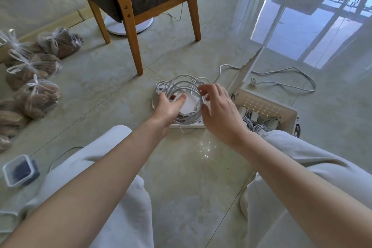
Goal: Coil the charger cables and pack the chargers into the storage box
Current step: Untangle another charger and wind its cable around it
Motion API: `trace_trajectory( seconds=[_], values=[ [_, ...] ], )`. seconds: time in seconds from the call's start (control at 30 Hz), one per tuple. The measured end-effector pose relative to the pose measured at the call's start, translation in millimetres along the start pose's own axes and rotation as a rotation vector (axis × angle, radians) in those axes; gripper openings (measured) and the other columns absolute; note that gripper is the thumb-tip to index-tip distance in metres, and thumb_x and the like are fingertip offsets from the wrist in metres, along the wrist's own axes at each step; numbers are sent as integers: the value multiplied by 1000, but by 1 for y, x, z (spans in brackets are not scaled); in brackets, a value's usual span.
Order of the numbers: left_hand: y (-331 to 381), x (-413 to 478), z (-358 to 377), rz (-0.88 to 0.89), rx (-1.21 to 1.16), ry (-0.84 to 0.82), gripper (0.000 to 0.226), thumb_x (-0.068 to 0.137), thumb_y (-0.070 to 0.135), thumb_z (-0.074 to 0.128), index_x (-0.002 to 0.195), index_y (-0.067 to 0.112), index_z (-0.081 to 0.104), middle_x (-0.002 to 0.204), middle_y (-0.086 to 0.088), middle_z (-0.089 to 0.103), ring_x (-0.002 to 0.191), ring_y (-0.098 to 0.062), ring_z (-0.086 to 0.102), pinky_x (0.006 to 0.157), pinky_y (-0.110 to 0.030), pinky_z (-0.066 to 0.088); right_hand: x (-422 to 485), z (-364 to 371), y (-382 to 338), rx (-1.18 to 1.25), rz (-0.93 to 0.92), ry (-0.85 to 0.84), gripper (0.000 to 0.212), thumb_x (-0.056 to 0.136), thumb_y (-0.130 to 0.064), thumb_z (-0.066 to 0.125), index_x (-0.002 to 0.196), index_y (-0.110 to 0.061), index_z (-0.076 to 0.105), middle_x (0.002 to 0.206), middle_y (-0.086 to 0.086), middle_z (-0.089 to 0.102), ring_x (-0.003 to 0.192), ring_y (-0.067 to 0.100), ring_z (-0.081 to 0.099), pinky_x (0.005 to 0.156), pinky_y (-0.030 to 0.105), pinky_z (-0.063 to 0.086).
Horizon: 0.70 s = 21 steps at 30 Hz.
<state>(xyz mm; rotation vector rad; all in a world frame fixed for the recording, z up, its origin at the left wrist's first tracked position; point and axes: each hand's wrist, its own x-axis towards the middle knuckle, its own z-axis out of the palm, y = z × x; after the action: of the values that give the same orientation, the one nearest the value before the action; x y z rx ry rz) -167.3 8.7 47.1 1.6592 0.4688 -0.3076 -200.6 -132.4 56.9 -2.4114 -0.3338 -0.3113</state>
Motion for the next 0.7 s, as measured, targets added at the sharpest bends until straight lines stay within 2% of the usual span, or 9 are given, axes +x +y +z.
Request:
trace_trajectory(
  seconds=[0.07, 0.13, 0.3, 0.37, 0.43, 0.53, 0.6, 0.7],
  values=[
    [-1, 3, -1, -18, 0, 23, 67, 89, 35, 62, 143, 10, 30, 139, -13, 48, 126, -31, 49, 104, -51, 40, -3, -2, -4, -18, -91, -35, 45, 76, -5, 51, 121, -3, 50, 108, 11, 53, 101, 26, 52, 91, 28, 38],
    [-2, 6, -2, -22, -8, 24, 71, 88, 36, 63, 144, 10, 29, 140, -13, 47, 127, -31, 48, 105, -51, 40, -6, -2, -8, -71, -145, -26, 44, 77, -13, 50, 121, -8, 53, 110, 11, 51, 102, 26, 49, 92, 30, 40],
    [-5, 9, -2, -36, 10, 32, 65, 89, 36, 62, 142, 13, 32, 138, -12, 49, 124, -32, 50, 103, -51, 41, -8, 2, -4, -372, -234, -26, 32, 82, -38, 51, 100, -18, 68, 114, 10, 54, 106, 22, 41, 92, 32, 35],
    [-6, 10, -2, -38, 22, 50, 63, 90, 34, 61, 142, 13, 32, 137, -12, 50, 123, -32, 51, 103, -50, 42, -8, 4, -3, -449, -268, -5, 28, 80, -40, 56, 91, -19, 71, 113, 10, 57, 106, 22, 39, 92, 31, 30],
    [-6, 12, -2, -26, 33, 60, 62, 90, 35, 61, 141, 13, 32, 136, -12, 50, 122, -32, 51, 102, -50, 42, -8, 6, -4, -475, -285, 29, 19, 75, -36, 70, 85, -19, 72, 113, 12, 59, 107, 23, 38, 92, 32, 28],
    [-7, 13, -2, -30, 41, 53, 60, 90, 35, 61, 140, 14, 34, 135, -12, 52, 121, -32, 52, 101, -49, 44, -8, 8, -8, -491, -289, 53, 18, 67, -32, 80, 79, -20, 73, 112, 12, 61, 109, 25, 38, 95, 36, 28],
    [-7, 12, -2, -42, 28, 47, 56, 90, 33, 61, 137, 13, 38, 132, -13, 54, 118, -31, 55, 92, -42, 49, -9, 10, -9, -480, -298, 46, 16, 66, -30, 81, 77, -20, 72, 114, 12, 61, 114, 26, 38, 100, 40, 28],
    [-9, 12, 0, -54, 24, 7, 49, 92, 30, 60, 133, 11, 41, 126, -12, 57, 106, -27, 62, 62, -26, 50, -10, 10, -11, -436, -309, 50, 13, 69, -25, 79, 77, -19, 71, 119, 13, 60, 124, 31, 45, 108, 48, 29]
  ],
)
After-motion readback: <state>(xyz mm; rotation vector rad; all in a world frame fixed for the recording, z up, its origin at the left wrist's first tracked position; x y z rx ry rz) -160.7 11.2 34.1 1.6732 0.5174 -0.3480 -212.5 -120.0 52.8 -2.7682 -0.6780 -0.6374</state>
